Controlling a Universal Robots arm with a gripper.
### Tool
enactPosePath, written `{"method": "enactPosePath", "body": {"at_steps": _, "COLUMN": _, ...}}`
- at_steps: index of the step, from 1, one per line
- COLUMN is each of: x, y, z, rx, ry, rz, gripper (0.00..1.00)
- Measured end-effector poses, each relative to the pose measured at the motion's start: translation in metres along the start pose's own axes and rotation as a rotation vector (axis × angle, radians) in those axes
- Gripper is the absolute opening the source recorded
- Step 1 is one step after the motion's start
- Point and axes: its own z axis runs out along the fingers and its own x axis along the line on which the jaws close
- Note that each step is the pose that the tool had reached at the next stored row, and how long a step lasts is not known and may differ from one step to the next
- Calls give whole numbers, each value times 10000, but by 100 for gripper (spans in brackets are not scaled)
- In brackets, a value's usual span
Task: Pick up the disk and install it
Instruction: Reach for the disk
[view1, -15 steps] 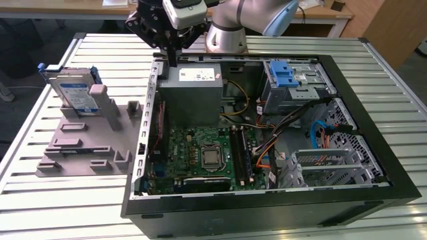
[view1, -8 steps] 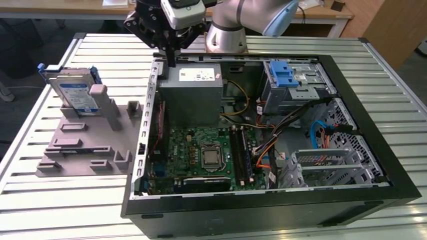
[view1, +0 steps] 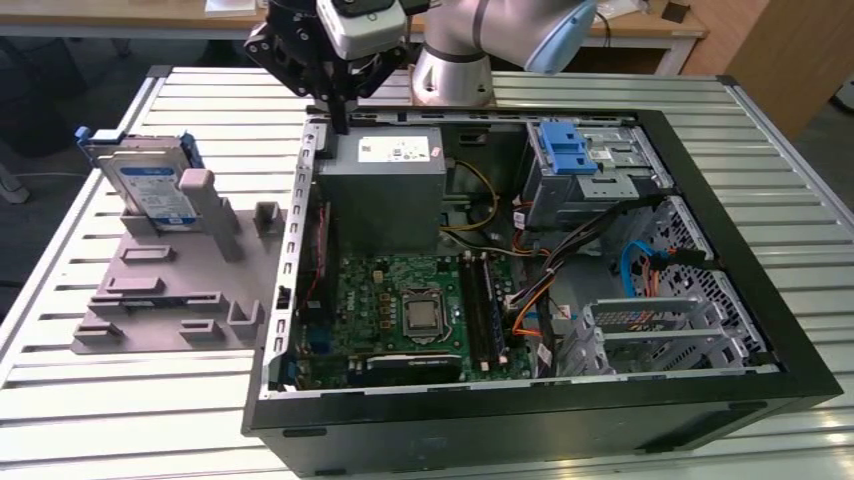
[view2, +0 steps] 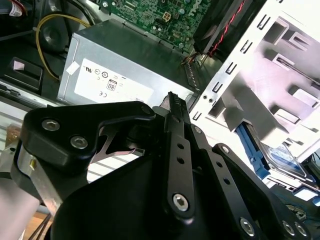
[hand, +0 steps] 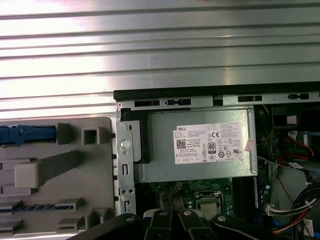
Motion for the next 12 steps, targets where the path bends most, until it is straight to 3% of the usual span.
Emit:
{"method": "enactPosePath", "body": {"at_steps": 4, "x": 34, "y": -2, "z": 0, "rx": 0, "ry": 1, "rz": -1, "gripper": 11}}
{"method": "enactPosePath", "body": {"at_steps": 12, "x": 191, "y": 2, "z": 0, "rx": 0, "ry": 0, "rz": 1, "gripper": 11}}
